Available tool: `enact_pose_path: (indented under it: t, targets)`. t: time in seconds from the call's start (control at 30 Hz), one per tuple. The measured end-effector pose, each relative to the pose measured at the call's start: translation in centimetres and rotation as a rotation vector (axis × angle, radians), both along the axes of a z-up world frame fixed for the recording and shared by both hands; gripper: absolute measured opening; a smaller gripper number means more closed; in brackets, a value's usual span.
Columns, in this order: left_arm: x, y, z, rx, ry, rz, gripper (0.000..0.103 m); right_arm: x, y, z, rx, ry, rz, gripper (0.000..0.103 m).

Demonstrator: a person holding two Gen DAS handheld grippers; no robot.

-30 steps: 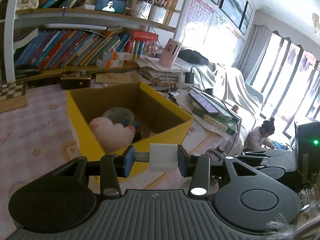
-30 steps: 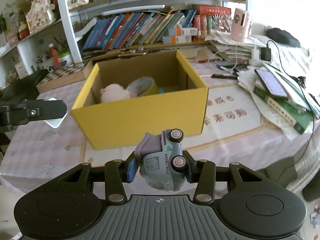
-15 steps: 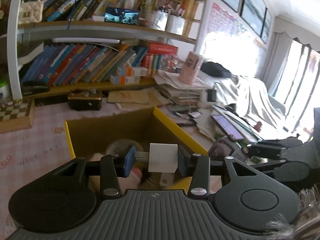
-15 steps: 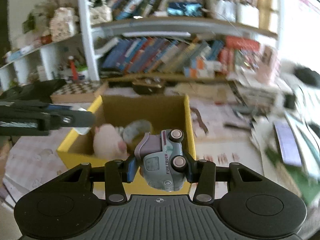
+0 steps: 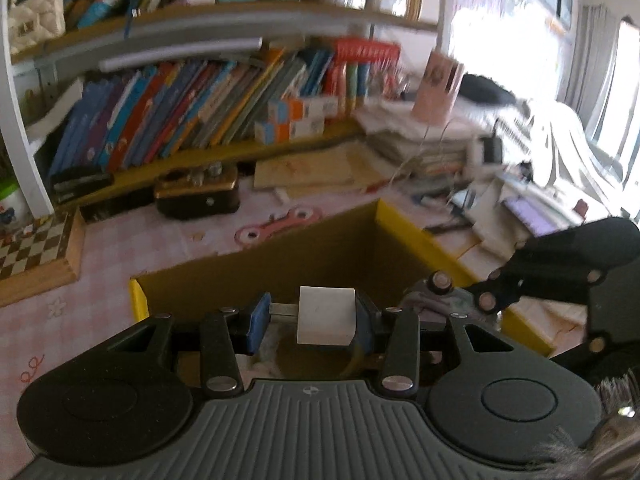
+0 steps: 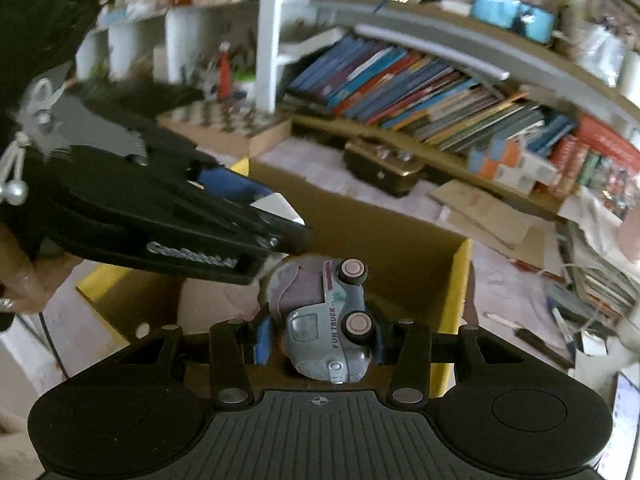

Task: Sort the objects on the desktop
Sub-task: 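Lower into the yellow box and open the left tool while the right tool releases the truck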

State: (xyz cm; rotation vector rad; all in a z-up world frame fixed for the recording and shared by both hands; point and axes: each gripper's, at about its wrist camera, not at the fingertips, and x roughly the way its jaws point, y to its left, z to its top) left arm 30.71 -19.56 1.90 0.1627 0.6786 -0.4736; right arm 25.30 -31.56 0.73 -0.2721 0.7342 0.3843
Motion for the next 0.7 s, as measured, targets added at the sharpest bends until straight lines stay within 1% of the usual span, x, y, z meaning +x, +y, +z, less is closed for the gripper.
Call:
enact_pose_path:
  t: [0.2, 0.33, 0.43, 0.53, 0.7]
  targets:
    - [2.9, -0.7, -2.1, 0.078, 0.099, 0.006, 0.041, 2.2, 1.0, -2.0, -0.085, 0.117, 0.093, 0.045]
    - [3.9, -1.7, -2.9, 0.127, 0.137, -0.023, 0.041, 3.0, 1.6, -3.6, -0.149, 0.209, 0.168, 0.045]
    - [4.2, -2.3, -3.6, 0.155, 0.159, -0.039, 0.041, 3.9, 1.8, -4.2, -0.159, 0.259, 0.184, 0.045]
    - [4.3, -2.4, -4.1, 0.164, 0.175, -0.039, 0.041, 4.3, 2.1, -4.7, -0.188, 0.28, 0.204, 0.045]
    - [4.4, -2.4, -4.1, 0.165, 0.175, -0.022, 0.042, 4.6, 2.1, -5.3, -0.196, 0.302, 0.207, 0.045]
